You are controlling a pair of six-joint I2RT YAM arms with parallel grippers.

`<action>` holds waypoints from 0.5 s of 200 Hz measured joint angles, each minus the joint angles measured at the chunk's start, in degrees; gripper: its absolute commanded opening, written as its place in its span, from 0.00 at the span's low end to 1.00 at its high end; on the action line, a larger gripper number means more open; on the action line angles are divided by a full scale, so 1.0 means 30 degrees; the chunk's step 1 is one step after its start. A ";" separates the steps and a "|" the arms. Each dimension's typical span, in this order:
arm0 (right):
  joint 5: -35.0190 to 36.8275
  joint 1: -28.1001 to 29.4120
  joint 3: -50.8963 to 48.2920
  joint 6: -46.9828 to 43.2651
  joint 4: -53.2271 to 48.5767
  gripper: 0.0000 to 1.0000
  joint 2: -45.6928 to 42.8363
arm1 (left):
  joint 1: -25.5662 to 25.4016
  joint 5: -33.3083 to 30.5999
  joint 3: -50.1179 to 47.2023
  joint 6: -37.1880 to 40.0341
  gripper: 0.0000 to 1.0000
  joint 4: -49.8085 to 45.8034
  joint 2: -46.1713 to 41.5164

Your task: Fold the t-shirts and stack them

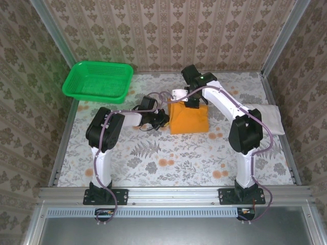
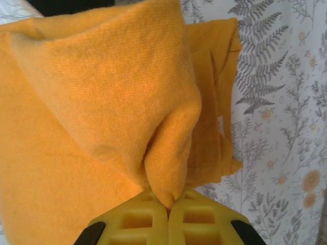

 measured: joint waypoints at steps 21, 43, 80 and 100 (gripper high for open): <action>0.0321 0.0000 0.0648 -0.0124 0.0051 0.00 0.0787 | 0.0044 0.0131 0.0109 0.0160 0.00 -0.0182 0.0051; 0.0597 -0.0080 0.1180 -0.0160 0.0313 0.00 0.1566 | 0.0087 0.0299 0.0233 0.0364 0.00 -0.0393 0.0109; 0.0619 -0.0364 0.1209 -0.0095 0.1559 0.00 0.2404 | 0.0095 0.0350 0.0313 0.0517 0.00 -0.0517 0.0138; 0.0619 -0.0510 0.1239 0.0000 0.2390 0.00 0.2878 | 0.0102 0.0386 0.0335 0.0576 0.00 -0.0561 0.0153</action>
